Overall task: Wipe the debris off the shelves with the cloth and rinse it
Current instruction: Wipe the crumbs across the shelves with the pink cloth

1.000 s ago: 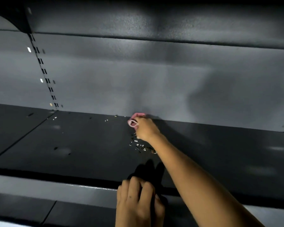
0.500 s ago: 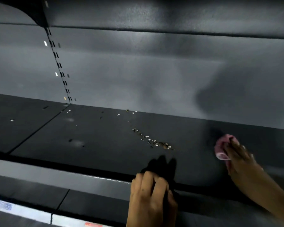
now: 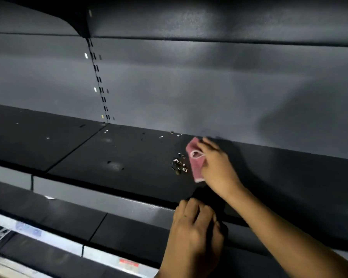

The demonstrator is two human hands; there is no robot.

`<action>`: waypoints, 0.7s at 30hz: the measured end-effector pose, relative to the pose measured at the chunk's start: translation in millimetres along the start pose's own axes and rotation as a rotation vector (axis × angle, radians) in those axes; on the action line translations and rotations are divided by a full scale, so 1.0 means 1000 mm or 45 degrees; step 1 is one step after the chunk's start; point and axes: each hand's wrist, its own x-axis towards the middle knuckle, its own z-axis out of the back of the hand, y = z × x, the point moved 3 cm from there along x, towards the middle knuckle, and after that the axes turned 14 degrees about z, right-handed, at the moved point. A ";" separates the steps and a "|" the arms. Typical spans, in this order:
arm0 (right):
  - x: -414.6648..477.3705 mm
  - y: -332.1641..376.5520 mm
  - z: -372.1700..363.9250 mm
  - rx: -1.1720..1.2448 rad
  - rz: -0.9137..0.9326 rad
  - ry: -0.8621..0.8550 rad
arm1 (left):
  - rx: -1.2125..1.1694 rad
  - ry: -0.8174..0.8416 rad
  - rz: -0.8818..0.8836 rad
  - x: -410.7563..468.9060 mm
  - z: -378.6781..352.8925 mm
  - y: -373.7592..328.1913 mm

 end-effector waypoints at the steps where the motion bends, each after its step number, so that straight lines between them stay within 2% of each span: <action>1: -0.003 -0.002 0.017 -0.006 0.015 -0.088 | -0.015 0.005 0.002 0.000 0.001 0.000; 3: -0.018 -0.013 0.047 -0.076 0.039 -0.154 | -0.058 0.005 -0.002 0.000 0.004 0.000; 4: -0.030 -0.020 0.058 -0.129 0.043 -0.120 | -0.085 0.006 -0.003 0.000 0.006 -0.001; 8: -0.088 -0.042 0.053 -0.291 -0.005 0.410 | -0.122 0.016 0.010 0.000 0.009 -0.002; 10: -0.100 -0.036 0.040 -0.138 0.045 0.560 | -0.134 0.019 0.019 0.000 0.009 0.000; 12: -0.096 -0.026 0.032 0.030 0.119 0.606 | -0.169 0.038 0.042 -0.001 0.011 0.000; 16: -0.062 0.000 -0.003 0.061 0.433 0.641 | -0.134 0.105 0.080 -0.001 0.025 0.006; 21: 0.004 0.028 -0.048 0.122 0.602 0.467 | 0.051 0.137 0.097 0.001 0.042 0.015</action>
